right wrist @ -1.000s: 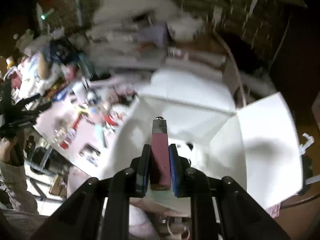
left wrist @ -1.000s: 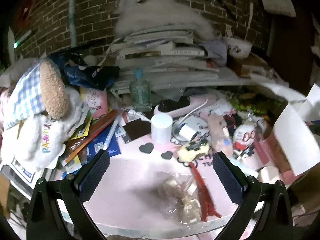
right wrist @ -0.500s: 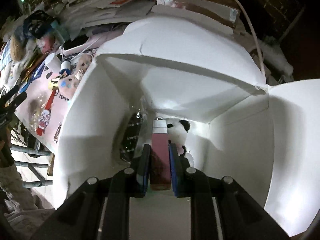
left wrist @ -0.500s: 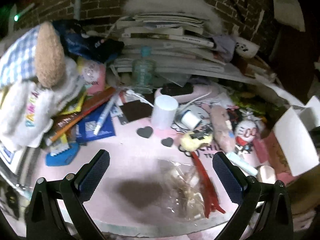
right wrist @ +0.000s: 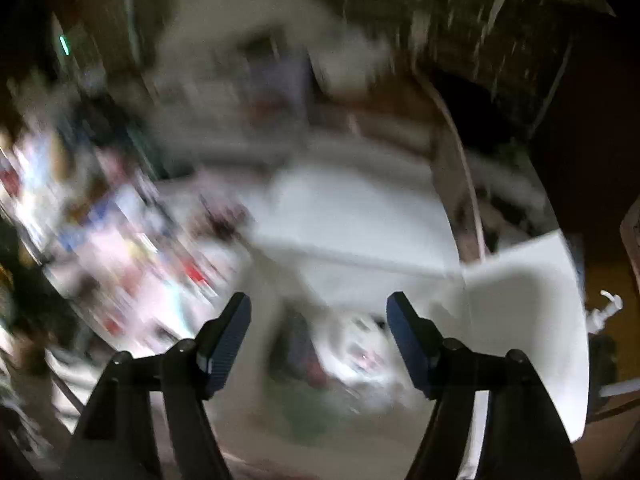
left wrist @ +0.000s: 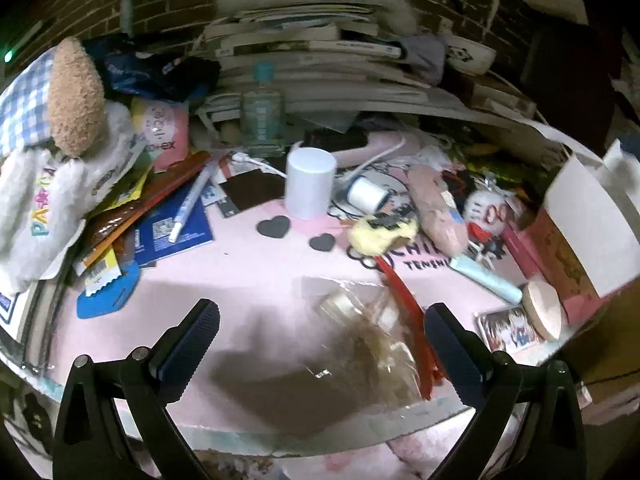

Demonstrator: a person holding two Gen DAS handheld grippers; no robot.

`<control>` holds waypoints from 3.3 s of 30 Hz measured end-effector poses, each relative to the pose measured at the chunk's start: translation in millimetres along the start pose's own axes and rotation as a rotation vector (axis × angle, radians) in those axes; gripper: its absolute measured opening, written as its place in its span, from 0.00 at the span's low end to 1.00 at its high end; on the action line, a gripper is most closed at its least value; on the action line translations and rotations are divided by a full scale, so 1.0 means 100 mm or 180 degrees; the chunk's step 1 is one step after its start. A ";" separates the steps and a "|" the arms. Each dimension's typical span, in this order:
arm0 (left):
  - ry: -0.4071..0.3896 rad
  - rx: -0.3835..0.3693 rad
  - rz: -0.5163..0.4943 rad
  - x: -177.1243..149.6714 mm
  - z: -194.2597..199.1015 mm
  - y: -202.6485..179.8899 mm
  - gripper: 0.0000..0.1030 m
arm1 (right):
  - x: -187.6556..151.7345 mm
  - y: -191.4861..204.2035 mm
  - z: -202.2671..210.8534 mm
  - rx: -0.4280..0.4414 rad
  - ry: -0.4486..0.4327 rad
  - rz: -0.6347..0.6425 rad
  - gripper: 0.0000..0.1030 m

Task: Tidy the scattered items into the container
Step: 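Carry the pink tube with the right gripper into the white box and release, then grasp the clear plastic bag with the left gripper, then carry the plastic bag with the left gripper into the white box and release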

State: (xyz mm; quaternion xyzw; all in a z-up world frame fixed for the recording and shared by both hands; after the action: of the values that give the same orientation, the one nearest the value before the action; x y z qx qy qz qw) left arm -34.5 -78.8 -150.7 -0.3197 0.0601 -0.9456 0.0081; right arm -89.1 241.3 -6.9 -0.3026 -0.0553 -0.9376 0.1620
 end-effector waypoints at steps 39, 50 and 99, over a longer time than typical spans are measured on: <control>-0.0012 -0.0180 0.0039 0.29 0.05 -0.04 0.17 | -0.51 1.70 -1.15 0.0098 -0.0716 0.0042 0.83; -0.0044 -0.0238 -0.0218 0.51 0.22 -0.25 0.10 | -0.56 1.71 -1.32 -0.0140 -0.0742 0.0133 0.83; -0.0597 -0.0439 -0.1327 1.53 1.17 -1.78 1.00 | -0.74 1.62 -1.43 0.0258 -0.0864 0.0102 0.83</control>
State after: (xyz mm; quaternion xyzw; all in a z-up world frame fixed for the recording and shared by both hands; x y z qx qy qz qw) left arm -81.4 77.4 54.8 -0.4114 0.0562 -0.8866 -0.2036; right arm -56.2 79.5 -164.7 -0.4207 -0.1097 -0.8824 0.1800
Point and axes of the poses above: each gripper's, at about its wrist camera, not at the fingertips, and z roughly against the way its jaws point, y to its left, x to its top, the point moved 7 cm from there along -z, roughly the way its jaws point, and after that the axes turned 6 degrees about y, right-handed, at the moved point
